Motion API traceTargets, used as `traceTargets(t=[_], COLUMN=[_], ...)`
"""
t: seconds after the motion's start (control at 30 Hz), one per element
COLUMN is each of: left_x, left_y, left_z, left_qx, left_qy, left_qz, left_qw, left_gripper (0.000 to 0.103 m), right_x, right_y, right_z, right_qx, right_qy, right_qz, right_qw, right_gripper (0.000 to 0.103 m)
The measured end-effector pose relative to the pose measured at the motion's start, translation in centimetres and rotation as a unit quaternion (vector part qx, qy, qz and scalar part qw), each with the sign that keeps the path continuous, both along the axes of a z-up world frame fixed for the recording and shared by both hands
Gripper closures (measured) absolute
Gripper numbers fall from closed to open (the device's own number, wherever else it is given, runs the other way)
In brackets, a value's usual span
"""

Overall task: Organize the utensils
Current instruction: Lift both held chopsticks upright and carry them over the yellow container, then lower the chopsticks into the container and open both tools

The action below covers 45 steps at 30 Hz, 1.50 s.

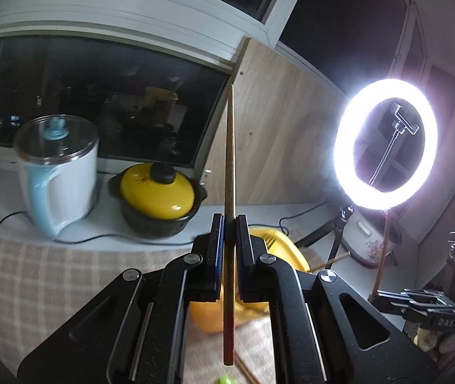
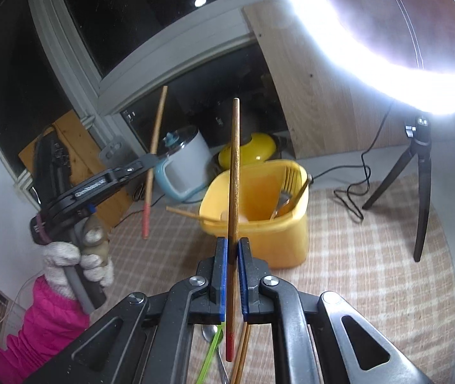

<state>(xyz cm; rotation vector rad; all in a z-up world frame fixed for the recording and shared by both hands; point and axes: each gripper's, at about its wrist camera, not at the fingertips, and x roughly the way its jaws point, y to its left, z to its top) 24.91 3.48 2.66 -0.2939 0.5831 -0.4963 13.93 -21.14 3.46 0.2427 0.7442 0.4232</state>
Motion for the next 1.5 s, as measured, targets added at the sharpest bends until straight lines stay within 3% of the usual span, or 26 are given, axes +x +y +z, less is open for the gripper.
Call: traceTargets(t=[0.47, 0.93, 1.17, 1.5], left_x=[6.1, 7.3, 7.4, 7.2], left_y=[-3.4, -4.5, -4.3, -3.8], left_z=[-1.5, -4.3, -4.5, -4.8], left_qx=[-0.016, 0.001, 0.001, -0.003], left_qy=[-0.018, -0.002, -0.001, 0.0], left_qz=[-0.041, -0.049, -0.048, -0.051], left_qw=[0.9989, 0.9988, 0.9988, 0.9987], left_gripper=[0.098, 0.098, 0.098, 0.098], right_x=[3.1, 7.5, 9.1, 10.6], right_y=[0.5, 1.7, 3.4, 4.2], right_z=[3.7, 4.5, 3.3, -1.1], right_qx=[-0.006, -0.022, -0.067, -0.082], right_qy=[-0.063, -0.103, -0.115, -0.066], right_qz=[-0.052, -0.097, -0.1, -0.079], right_qw=[0.997, 0.99, 0.986, 0.991], right_gripper=[0.099, 0.099, 0.099, 0.099])
